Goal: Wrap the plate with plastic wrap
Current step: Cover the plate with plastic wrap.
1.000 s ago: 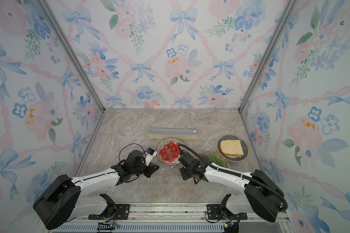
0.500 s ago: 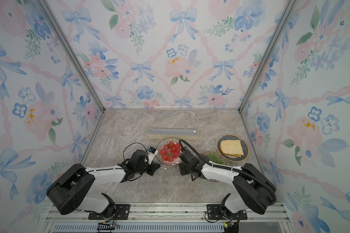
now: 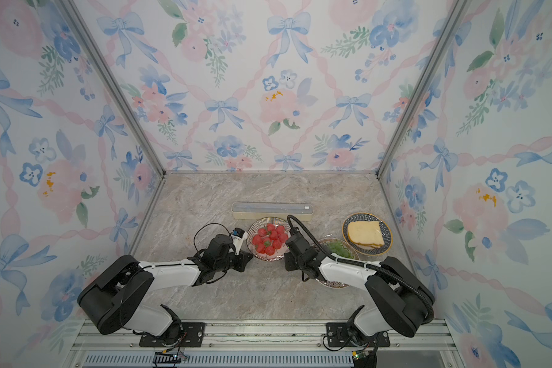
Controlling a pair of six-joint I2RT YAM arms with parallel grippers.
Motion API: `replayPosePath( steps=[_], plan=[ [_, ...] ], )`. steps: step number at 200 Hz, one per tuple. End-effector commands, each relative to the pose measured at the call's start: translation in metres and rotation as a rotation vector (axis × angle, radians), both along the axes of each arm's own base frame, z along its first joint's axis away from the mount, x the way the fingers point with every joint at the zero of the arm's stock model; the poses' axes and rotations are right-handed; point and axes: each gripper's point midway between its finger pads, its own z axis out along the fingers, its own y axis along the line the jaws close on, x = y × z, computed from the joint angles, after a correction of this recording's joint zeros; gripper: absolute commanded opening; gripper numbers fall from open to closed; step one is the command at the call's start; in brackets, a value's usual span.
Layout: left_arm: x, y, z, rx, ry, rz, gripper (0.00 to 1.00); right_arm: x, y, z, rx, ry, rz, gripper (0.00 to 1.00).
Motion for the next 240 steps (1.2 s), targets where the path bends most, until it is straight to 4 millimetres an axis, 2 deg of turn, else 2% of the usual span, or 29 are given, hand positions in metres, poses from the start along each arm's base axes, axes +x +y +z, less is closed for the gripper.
replayPosePath(
  steps=[1,11,19,35,61,79,104,113,128,146,175,204,223,240],
  plan=[
    [0.01,0.002,0.004,-0.004,-0.021,0.048,0.02,0.005,-0.011,0.003,-0.001,-0.021,-0.046,0.0],
    [0.011,0.004,0.005,-0.003,-0.026,0.055,0.03,0.004,-0.012,0.004,0.001,-0.023,-0.049,0.0],
    [0.012,0.006,0.007,-0.006,-0.031,0.062,0.05,0.004,-0.013,0.007,0.005,-0.028,-0.048,0.05],
    [0.013,0.01,0.011,-0.015,-0.04,0.077,0.14,0.001,-0.015,0.011,0.002,-0.029,-0.044,0.14],
    [0.013,0.018,0.019,-0.034,-0.054,0.098,0.27,-0.002,-0.022,0.021,0.0,-0.037,-0.047,0.21],
    [0.014,0.028,0.024,-0.037,-0.061,0.13,0.34,-0.004,-0.029,0.031,-0.002,-0.045,-0.05,0.32],
    [0.015,0.041,0.034,-0.032,-0.063,0.165,0.41,-0.008,-0.036,0.048,0.03,-0.051,-0.06,0.55],
    [0.012,0.043,0.037,-0.044,-0.054,0.167,0.45,-0.008,-0.039,0.054,0.067,-0.034,-0.088,0.67],
    [0.004,0.038,0.039,-0.088,-0.009,0.147,0.5,-0.009,-0.037,0.06,0.169,0.041,-0.122,0.87],
    [-0.009,0.03,0.035,-0.149,0.086,0.127,0.57,-0.014,-0.025,0.061,0.307,0.167,-0.14,0.99],
    [-0.022,0.019,0.021,-0.21,0.237,0.115,0.63,-0.022,-0.007,0.049,0.375,0.29,-0.154,0.97],
    [-0.017,0.013,0.016,-0.201,0.262,0.104,0.66,-0.015,-0.002,0.047,0.313,0.258,-0.164,0.97],
    [-0.014,0.007,0.016,-0.216,0.269,0.089,0.67,-0.009,-0.004,0.055,0.231,0.205,-0.163,0.97],
    [-0.013,0.001,0.016,-0.247,0.281,0.072,0.67,-0.006,0.001,0.058,0.227,0.197,-0.162,0.97]
  ],
)
